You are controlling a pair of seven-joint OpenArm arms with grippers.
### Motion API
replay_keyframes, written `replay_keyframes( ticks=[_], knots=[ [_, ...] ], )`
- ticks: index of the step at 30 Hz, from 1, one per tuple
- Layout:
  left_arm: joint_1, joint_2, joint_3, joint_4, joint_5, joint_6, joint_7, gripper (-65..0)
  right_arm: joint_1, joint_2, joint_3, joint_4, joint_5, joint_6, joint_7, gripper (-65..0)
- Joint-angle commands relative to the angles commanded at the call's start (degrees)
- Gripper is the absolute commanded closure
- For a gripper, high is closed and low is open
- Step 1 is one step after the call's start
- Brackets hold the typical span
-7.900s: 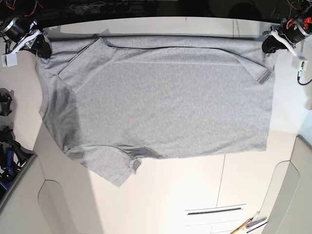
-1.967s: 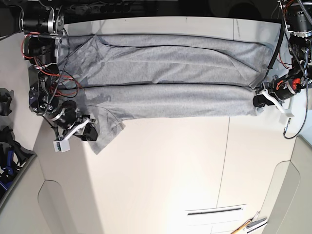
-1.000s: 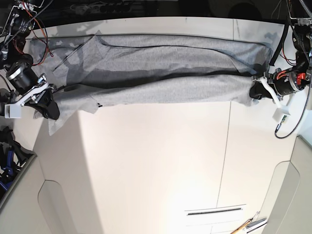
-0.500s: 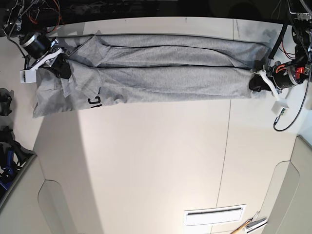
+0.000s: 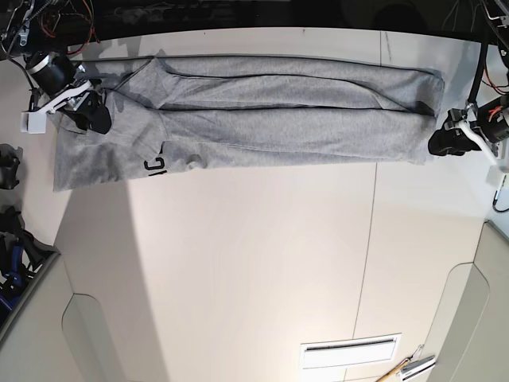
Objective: Fold the T-shirt properly
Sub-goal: 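Fold the hem over toward the folded shoulder edge with both grippers, then grasp the middle of the folded strip with the left gripper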
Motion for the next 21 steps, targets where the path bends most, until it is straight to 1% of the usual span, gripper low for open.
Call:
replay_keyframes(
  ticks=[1,3,5,7,8,10,13,19,21],
  knots=[
    [0.7,0.0,-0.1,0.0,0.4,0.0,-0.3,-38.5,0.0,0.0,0.0,0.0,0.0,0.02,0.0,-20.2],
    [2.2,0.5,0.0,-0.2,3.2,0.0,-1.9,-42.1,0.0,0.0,0.0,0.0,0.0,0.02,0.0,-20.2],
    [3.7,1.0,0.0,-1.2,7.1,0.0,-6.4,-45.4,0.2,0.0,0.0,0.0,0.0,0.02,0.0,-20.2],
    [4.3,1.0,0.0,-3.8,7.9,0.0,-10.3,-45.4,0.7,0.0,0.0,0.0,-0.1,0.02,0.0,-20.2],
    [4.3,1.0,0.0,-5.5,7.9,0.0,-10.7,-45.4,0.8,0.0,0.0,0.0,-0.2,0.02,0.0,-20.2],
    [4.1,1.1,0.0,-8.5,7.6,0.0,-10.7,-45.4,0.8,0.0,0.0,0.0,-0.2,0.02,0.0,-20.2],
    [4.2,1.1,0.0,-11.1,4.0,0.0,-10.3,-45.4,0.8,0.0,-0.1,0.0,0.0,0.02,0.0,-20.2],
    [4.2,1.4,0.4,-11.5,-0.7,0.0,-8.0,-45.4,0.8,0.0,-0.1,0.0,0.0,0.02,0.0,-20.2],
    [4.1,2.1,0.5,-11.5,-1.0,0.0,-7.0,-45.4,0.8,0.0,-0.1,0.0,0.0,0.02,0.0,-20.2]
  ],
)
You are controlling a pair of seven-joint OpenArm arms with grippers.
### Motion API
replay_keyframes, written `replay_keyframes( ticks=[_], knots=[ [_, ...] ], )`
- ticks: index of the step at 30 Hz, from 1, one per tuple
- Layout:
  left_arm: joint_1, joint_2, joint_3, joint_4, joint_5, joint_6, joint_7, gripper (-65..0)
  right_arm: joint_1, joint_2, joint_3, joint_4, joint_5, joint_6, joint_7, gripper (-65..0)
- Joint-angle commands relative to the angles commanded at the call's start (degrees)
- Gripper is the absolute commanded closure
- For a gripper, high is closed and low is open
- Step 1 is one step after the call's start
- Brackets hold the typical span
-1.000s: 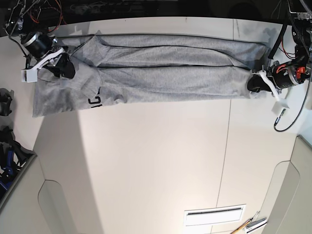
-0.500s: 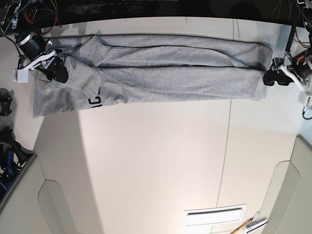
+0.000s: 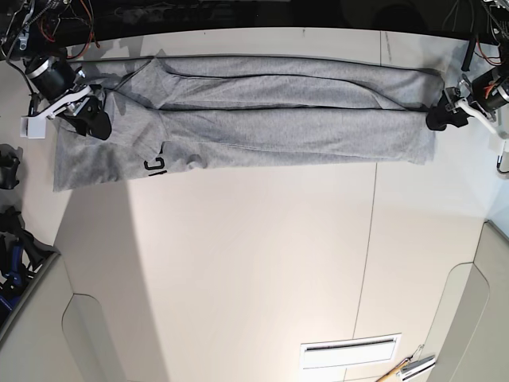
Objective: Fold the T-shirt properly
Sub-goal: 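Grasp the middle of the folded strip with the left gripper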
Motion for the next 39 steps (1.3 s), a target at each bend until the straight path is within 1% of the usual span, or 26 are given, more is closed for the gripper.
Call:
replay_keyframes(
  ticks=[2,5,7,10,11,12,13,15,16,17,20,24,28,31,34,36,39],
  knots=[
    [0.0,1.4,0.0,0.0,0.0,0.0,0.9,-45.4,0.0,0.0,0.0,0.0,0.0,0.0,0.0,-20.2],
    [0.0,3.6,0.0,0.0,-2.7,0.0,3.0,-45.4,0.0,0.0,0.0,0.0,0.0,-0.02,0.0,-20.2],
    [0.0,4.7,0.0,0.0,-3.2,0.0,3.1,-45.3,0.0,0.0,0.0,0.0,0.0,0.0,0.0,-20.2],
    [0.0,5.0,0.0,0.0,-3.2,0.0,3.1,-45.1,0.0,0.0,0.0,0.0,0.0,0.0,0.0,-20.2],
    [0.0,5.0,0.0,0.0,-3.2,0.0,3.1,-44.0,0.0,0.0,0.0,0.0,0.0,-0.02,0.0,-20.2],
    [0.0,5.1,0.0,0.0,-3.3,0.0,3.1,-39.6,0.0,0.0,0.0,0.0,0.0,0.0,0.0,-20.2],
    [0.0,5.1,0.0,0.0,-3.6,0.0,3.1,-31.8,0.0,0.0,0.0,0.0,0.2,0.0,0.0,-20.2],
    [0.0,5.1,0.0,0.0,-4.1,0.0,3.1,-12.0,0.0,0.0,0.0,0.0,0.9,0.0,0.0,-20.2],
    [0.0,5.0,0.0,0.0,-4.5,0.0,3.1,-3.9,0.0,0.0,0.0,0.0,1.0,0.0,-0.1,-20.2],
    [0.0,5.0,0.0,0.0,-4.5,0.0,3.1,0.0,0.0,0.0,0.0,0.0,1.1,-0.02,-0.1,-20.2],
    [-0.2,5.0,0.0,0.1,-4.0,0.0,2.7,0.0,0.0,0.0,0.0,0.0,2.4,0.0,-0.3,-20.2],
    [-2.4,4.1,-1.1,0.5,-2.9,0.0,2.7,0.0,0.0,0.0,0.0,0.0,2.5,-0.02,-0.3,-20.2],
    [-5.1,3.8,-4.8,2.5,2.7,0.0,2.7,0.0,0.0,0.0,0.4,0.0,2.8,0.0,-0.5,-20.2],
    [-5.9,2.3,-5.3,4.2,3.9,0.0,2.7,0.0,0.0,0.0,0.7,0.2,6.4,0.2,-2.0,-20.2],
    [-5.9,1.5,-5.3,7.1,7.0,0.0,2.7,0.0,0.0,0.0,0.7,0.5,7.6,0.61,-2.8,-20.2],
    [-5.7,1.4,-5.3,10.1,7.2,0.0,2.8,0.0,0.0,0.0,0.7,0.6,7.5,0.59,-2.8,-20.2],
    [-4.4,1.4,-4.5,17.2,7.0,0.0,2.8,0.0,0.0,0.0,0.8,0.7,7.5,0.61,-2.8,-20.2]
  ],
)
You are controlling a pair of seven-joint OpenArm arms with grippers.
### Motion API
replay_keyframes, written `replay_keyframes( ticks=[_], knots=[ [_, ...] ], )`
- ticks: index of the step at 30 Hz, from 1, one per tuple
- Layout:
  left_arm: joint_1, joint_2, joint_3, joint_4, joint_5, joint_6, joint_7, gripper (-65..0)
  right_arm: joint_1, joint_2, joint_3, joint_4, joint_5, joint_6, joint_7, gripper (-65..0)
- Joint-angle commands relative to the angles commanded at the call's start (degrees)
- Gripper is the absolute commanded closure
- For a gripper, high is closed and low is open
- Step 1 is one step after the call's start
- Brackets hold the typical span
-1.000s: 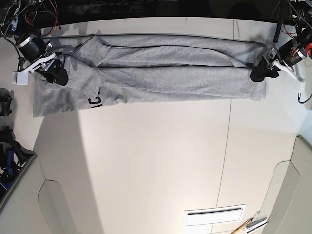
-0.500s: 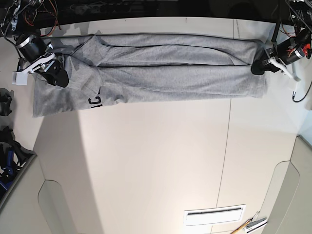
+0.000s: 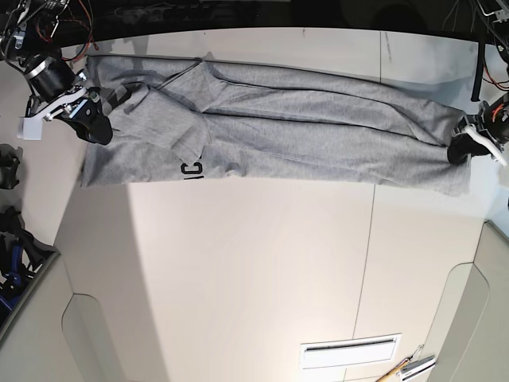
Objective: Fold the T-shirt properly
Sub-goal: 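Grasp the middle of the folded strip with the left gripper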
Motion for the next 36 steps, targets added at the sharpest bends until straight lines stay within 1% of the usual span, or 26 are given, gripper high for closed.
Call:
replay_keyframes(
  ticks=[2,4,7,10,13,14,16,17,20,23,27,31,32,33,34,35,36],
  knots=[
    [1.1,0.0,2.2,5.0,0.0,0.0,0.1,0.0,0.0,0.0,0.0,0.0,0.0,0.0,0.0,-20.2],
    [1.6,0.1,5.9,9.4,0.9,0.0,0.4,0.0,0.3,0.0,0.0,0.0,0.0,0.0,0.0,-20.2],
    [1.6,1.7,12.7,14.4,3.5,0.0,0.0,0.0,1.1,0.0,0.0,0.0,-0.6,0.0,0.1,-20.2],
    [1.5,5.5,18.3,14.9,6.4,0.0,-2.0,0.0,1.1,0.0,0.0,0.0,-1.1,0.0,0.0,-20.2],
    [1.4,9.8,23.1,14.9,6.6,0.0,-2.2,0.0,1.1,0.0,0.0,0.0,-1.3,-0.02,0.0,-20.2],
    [1.4,11.3,24.7,14.9,7.5,0.0,-2.2,0.0,1.1,0.0,0.0,0.0,-1.3,-0.02,0.1,-20.2],
    [1.4,14.0,27.3,14.9,11.5,0.0,-3.1,0.0,1.1,0.0,0.0,0.0,-1.3,-0.02,0.2,-20.2],
    [1.4,15.1,28.3,14.8,13.0,0.0,-3.6,0.0,1.1,0.0,0.0,0.0,-1.3,-0.02,0.2,-20.2],
    [1.4,17.9,31.1,13.5,15.3,0.0,-4.9,0.0,1.1,0.0,0.0,0.0,-1.3,-0.02,0.2,-20.2],
    [1.4,19.8,33.3,11.9,18.1,0.0,-6.5,0.0,1.1,0.0,0.0,0.0,-1.3,-0.02,0.2,-20.2],
    [1.4,22.2,35.0,11.5,18.0,0.0,-6.8,0.0,1.1,0.0,0.0,0.0,-1.3,-0.02,0.2,-20.2],
    [1.4,25.4,35.0,11.4,18.1,0.0,-7.8,-0.4,1.1,0.0,0.3,0.0,-1.3,-0.02,0.2,-20.2],
    [1.4,25.7,35.0,11.4,18.0,0.0,-7.9,-0.4,1.1,0.0,0.6,0.0,-1.2,-0.02,0.2,-20.2],
    [1.4,26.2,35.0,11.4,18.0,0.0,-8.0,-1.3,1.1,0.0,1.0,0.0,-1.2,-0.02,0.2,-20.2],
    [1.4,26.2,35.0,11.4,18.0,0.0,-8.2,-5.5,1.1,0.0,1.6,0.0,-1.0,-0.02,0.0,-20.2],
    [1.4,26.2,35.0,11.4,18.0,0.0,-8.6,-12.4,1.1,0.0,2.2,0.0,-1.0,-0.02,0.0,-20.2],
    [1.4,26.2,35.0,11.4,18.0,0.0,-9.1,-21.0,1.1,0.0,2.8,0.0,-1.0,-0.02,0.0,-20.2]
  ],
)
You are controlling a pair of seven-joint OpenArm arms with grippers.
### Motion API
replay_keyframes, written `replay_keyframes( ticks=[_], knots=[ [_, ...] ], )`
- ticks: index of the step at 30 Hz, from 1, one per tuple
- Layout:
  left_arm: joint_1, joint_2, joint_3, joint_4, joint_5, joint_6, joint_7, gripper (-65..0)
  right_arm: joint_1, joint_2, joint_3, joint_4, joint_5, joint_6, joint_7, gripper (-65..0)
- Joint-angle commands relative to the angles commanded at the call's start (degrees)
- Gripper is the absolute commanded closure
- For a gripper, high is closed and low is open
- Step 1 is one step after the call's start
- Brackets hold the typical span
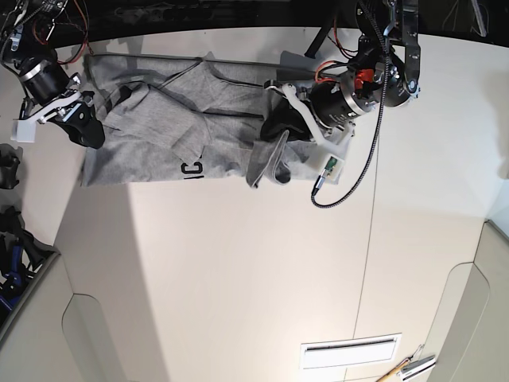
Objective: Fold the T-shirt properly
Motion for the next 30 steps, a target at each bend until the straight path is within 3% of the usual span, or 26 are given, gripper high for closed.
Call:
replay_keyframes(
  ticks=[2,3,9,15,20,25,30],
  knots=[
    [0.0,0.0,0.0,0.0,-1.2,0.0,-0.4,-35.8,0.0,0.0,1.4,0.0,0.0,0.0,0.0,-20.2],
    [0.0,0.0,0.0,0.0,-2.6,0.0,-0.4,-37.6,0.0,0.0,2.0,0.0,0.0,0.0,0.0,-20.2],
    [0.0,0.0,2.2,0.0,-6.9,0.0,0.2,-37.6,0.0,1.4,4.7,0.0,-0.1,0.0,0.0,-20.4],
    [0.0,0.0,2.3,0.0,-6.8,0.0,0.7,-37.6,0.0,5.3,5.5,-0.1,-5.1,-0.2,2.2,-39.8],
    [0.0,0.0,2.3,0.0,-6.8,0.0,0.7,-37.6,-0.1,5.6,3.4,-3.4,-7.6,-0.2,2.2,-40.3],
    [0.0,0.0,2.3,0.0,-6.5,0.0,0.7,-37.6,-0.1,5.6,-3.9,-10.2,-12.0,0.0,6.0,-40.3],
    [0.0,0.0,2.3,0.0,-5.3,0.0,1.1,-37.6,0.0,5.5,-9.7,-11.7,-11.6,-0.04,6.4,-40.3]
  ],
)
